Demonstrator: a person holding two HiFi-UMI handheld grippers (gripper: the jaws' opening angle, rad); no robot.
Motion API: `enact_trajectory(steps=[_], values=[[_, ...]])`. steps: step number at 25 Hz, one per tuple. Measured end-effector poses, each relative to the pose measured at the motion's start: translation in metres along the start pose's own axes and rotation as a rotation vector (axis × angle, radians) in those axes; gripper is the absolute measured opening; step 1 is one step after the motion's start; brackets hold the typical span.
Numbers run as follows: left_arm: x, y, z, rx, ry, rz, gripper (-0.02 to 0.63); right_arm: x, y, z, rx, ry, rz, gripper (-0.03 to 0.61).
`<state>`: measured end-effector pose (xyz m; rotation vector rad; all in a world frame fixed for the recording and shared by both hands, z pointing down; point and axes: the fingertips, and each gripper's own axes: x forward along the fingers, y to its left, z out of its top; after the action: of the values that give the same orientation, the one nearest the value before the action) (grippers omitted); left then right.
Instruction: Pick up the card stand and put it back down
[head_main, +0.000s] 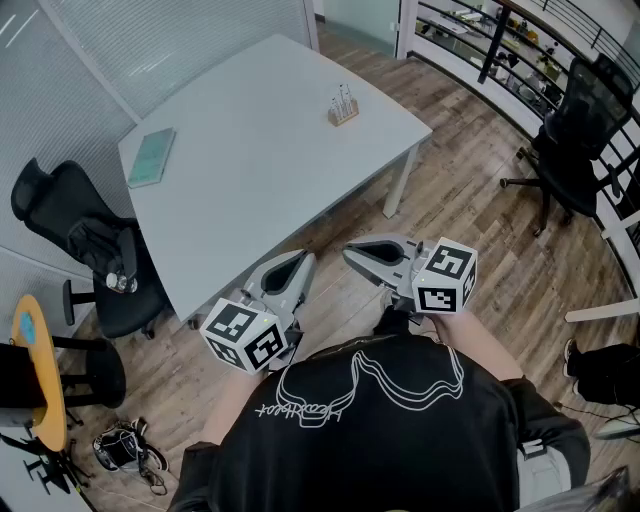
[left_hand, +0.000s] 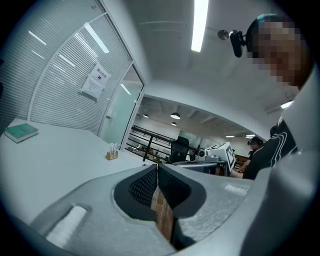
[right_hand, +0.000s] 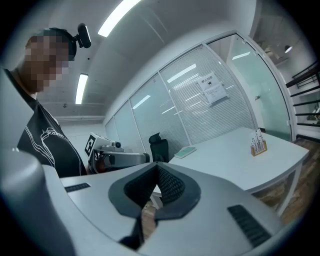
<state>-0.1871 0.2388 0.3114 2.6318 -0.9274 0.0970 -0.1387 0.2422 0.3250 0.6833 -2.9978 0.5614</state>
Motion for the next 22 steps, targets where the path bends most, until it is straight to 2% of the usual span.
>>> enact_trajectory(steps=[12, 19, 22], values=[[0.036, -0.006, 0.003, 0.001, 0.006, -0.016, 0.015, -0.021, -0.025, 0.012, -0.003, -0.02, -0.005, 0.008], [0.084, -0.001, 0.003, -0.007, 0.037, -0.012, 0.017, -0.039, -0.078, 0.015, 0.085, -0.04, -0.024, 0.009], [0.112, 0.007, 0.01, -0.013, 0.045, 0.005, 0.017, -0.045, -0.109, 0.023, 0.092, -0.027, -0.023, 0.009]])
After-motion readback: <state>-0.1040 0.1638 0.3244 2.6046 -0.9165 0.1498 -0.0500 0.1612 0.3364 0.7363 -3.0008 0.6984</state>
